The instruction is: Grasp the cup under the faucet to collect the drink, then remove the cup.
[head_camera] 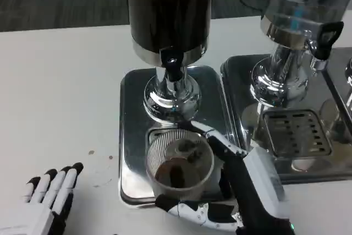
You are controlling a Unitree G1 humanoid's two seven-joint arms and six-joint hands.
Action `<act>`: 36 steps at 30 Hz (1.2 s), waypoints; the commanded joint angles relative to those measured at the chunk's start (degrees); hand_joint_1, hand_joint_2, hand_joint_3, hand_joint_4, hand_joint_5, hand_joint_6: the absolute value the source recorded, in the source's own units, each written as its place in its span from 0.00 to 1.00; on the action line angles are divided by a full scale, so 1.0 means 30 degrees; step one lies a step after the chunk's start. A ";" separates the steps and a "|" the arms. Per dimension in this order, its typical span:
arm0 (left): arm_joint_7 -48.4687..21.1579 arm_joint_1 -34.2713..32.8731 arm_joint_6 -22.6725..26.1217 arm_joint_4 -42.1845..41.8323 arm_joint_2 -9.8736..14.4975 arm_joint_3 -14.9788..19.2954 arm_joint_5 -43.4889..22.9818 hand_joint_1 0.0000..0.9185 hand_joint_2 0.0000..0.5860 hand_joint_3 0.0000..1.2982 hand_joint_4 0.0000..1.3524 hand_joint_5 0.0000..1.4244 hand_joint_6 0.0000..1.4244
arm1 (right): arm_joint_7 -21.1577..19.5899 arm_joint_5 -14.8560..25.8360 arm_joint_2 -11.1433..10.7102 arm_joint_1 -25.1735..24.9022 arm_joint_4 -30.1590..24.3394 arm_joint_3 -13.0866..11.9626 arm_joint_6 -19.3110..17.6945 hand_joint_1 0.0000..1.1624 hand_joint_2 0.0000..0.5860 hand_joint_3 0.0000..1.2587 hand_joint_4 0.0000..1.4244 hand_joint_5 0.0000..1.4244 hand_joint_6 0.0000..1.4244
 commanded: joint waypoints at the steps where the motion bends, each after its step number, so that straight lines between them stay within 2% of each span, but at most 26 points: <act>1: 0.0094 0.0089 0.0080 -0.0139 -0.0011 0.0042 0.0065 0.00 0.14 0.00 0.00 0.00 0.00 | -0.0160 -0.0102 0.0187 0.0269 -0.1173 0.0114 -0.0732 0.80 0.28 0.23 0.44 0.64 0.95; 5: -0.0097 0.0037 0.0403 -0.0445 0.0014 0.0037 0.0433 0.00 0.14 0.00 0.00 0.00 0.00 | -0.0316 -0.0431 0.0167 0.0631 -0.1702 0.0044 -0.0727 0.80 0.28 0.24 0.44 0.64 0.95; 14: 0.0145 0.0018 0.1068 -0.0770 -0.0451 -0.0209 0.0756 0.00 0.14 0.00 0.00 0.00 0.00 | -0.0042 -0.0070 0.0143 0.0527 -0.1729 -0.0410 -0.0660 0.79 0.29 0.24 0.44 0.64 0.95; 19: 0.0285 0.0018 0.1168 -0.0924 -0.0521 -0.0205 0.0927 0.00 0.14 0.00 0.00 0.00 0.00 | 0.0040 0.0100 0.0184 0.0461 -0.1609 -0.0496 -0.0665 0.79 0.29 0.24 0.44 0.65 0.95; 22: 0.0299 0.0003 0.1171 -0.0973 -0.0521 -0.0196 0.0972 0.00 0.14 0.00 0.00 0.00 0.00 | -0.0112 -0.0304 0.0127 0.0479 -0.1966 -0.0548 -0.0647 0.79 0.29 0.24 0.44 0.65 0.95; 26: 0.0289 -0.0027 0.1158 -0.0910 -0.0647 -0.0109 0.0975 0.00 0.13 0.00 0.00 0.00 0.00 | 0.0099 -0.0071 0.0183 0.0371 -0.1780 -0.0578 -0.0592 0.79 0.29 0.24 0.44 0.64 0.95; 29: 0.0365 -0.0041 0.1136 -0.0906 -0.0714 -0.0075 0.0969 0.00 0.15 0.00 0.00 0.00 0.00 | 0.0101 -0.0471 -0.0009 0.0295 -0.2031 -0.0537 -0.0681 0.79 0.29 0.24 0.44 0.64 0.95; 36: 0.0486 0.0040 0.1115 -0.0918 -0.0759 0.0060 0.0874 0.00 0.15 0.00 0.00 0.00 0.00 | 0.0033 -0.0582 0.0069 0.0168 -0.1976 -0.0592 -0.0685 0.79 0.30 0.24 0.44 0.64 0.95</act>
